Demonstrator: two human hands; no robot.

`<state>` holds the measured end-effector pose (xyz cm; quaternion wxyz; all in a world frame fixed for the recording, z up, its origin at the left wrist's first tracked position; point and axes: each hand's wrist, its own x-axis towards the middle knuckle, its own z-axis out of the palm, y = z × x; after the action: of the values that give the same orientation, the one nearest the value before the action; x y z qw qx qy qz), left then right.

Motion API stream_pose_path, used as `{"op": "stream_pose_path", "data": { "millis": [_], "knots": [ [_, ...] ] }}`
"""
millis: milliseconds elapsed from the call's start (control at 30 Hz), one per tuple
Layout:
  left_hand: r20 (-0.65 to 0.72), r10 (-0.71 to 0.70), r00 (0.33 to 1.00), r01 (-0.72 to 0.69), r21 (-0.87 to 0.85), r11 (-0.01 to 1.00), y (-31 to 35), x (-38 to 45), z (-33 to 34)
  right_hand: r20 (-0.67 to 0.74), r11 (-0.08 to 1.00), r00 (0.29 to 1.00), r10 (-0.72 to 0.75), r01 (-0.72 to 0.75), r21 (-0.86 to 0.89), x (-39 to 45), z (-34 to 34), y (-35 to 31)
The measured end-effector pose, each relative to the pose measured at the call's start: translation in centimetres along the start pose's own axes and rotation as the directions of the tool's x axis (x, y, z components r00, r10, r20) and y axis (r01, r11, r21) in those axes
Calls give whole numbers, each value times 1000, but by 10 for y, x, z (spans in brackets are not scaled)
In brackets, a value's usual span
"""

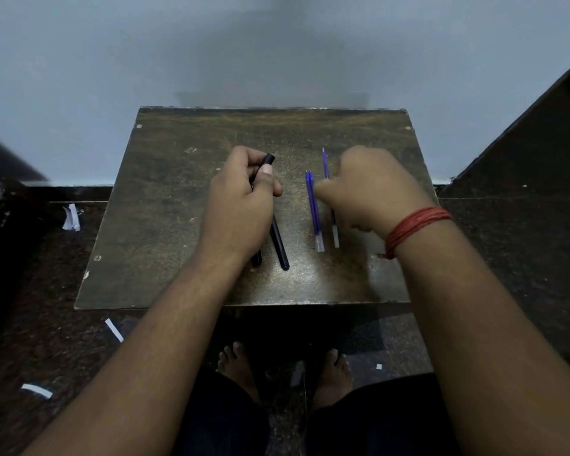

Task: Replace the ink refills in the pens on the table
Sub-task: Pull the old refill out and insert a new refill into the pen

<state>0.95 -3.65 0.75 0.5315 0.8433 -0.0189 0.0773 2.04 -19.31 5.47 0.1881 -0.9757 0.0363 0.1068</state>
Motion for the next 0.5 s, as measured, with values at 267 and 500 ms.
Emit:
{"op": "stream_pose_path", "data": {
  "millis": [267, 500],
  "knots": [
    [69, 8, 998, -6, -16, 1000, 7, -6, 6, -97, 678, 994, 53, 35, 734, 7, -7, 14],
    [66, 17, 998, -14, -51, 999, 6, -7, 6, -183, 122, 968, 170, 163, 979, 18, -5, 14]
  ]
}}
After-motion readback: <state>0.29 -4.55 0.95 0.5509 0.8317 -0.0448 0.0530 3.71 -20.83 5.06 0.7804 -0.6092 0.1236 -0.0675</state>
